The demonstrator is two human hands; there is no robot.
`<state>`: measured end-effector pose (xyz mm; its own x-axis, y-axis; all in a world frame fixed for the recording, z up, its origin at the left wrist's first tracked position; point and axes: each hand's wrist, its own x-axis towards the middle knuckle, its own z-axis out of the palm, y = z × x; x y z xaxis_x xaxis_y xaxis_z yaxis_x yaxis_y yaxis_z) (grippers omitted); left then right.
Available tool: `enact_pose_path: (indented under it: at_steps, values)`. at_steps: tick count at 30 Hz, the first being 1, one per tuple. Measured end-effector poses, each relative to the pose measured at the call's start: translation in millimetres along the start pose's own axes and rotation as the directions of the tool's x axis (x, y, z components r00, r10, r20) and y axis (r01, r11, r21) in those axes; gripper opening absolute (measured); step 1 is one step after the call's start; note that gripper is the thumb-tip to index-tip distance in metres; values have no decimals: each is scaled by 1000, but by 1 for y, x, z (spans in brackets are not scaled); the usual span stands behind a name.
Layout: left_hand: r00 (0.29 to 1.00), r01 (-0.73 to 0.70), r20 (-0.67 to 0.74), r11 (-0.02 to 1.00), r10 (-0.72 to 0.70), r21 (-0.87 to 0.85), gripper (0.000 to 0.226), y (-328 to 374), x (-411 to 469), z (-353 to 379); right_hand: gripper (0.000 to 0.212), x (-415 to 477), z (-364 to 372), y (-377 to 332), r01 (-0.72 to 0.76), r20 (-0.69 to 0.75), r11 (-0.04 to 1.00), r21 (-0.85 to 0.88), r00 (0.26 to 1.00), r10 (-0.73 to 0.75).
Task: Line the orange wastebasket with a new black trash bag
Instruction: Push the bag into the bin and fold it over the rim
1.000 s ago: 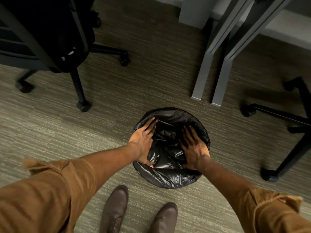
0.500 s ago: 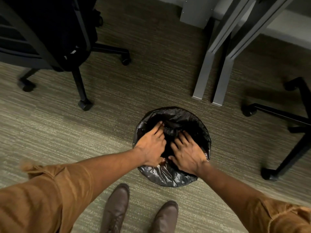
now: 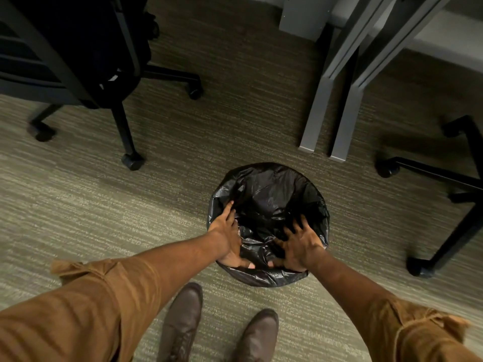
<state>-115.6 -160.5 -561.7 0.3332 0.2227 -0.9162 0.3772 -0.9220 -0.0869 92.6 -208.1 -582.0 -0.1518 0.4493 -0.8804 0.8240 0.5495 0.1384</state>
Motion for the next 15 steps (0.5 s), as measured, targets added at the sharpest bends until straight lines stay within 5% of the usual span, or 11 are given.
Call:
enact_pose_path:
  at_steps: [3,8,15]
  values:
    - [988,12,-151,995,-26,-97,116,-1,-7,-3,85,-12,-11,-3,29,-118,999,41,993,-24]
    - [895,-18,-431,954,-118,-298,73,13,-24,-4,46,-33,-17,-20,68,-390,975,210,921,20]
    - [885,-127,-456,897,-90,-424,106,63,-54,13,88,-24,-51,-7,113,-424,890,441,900,96]
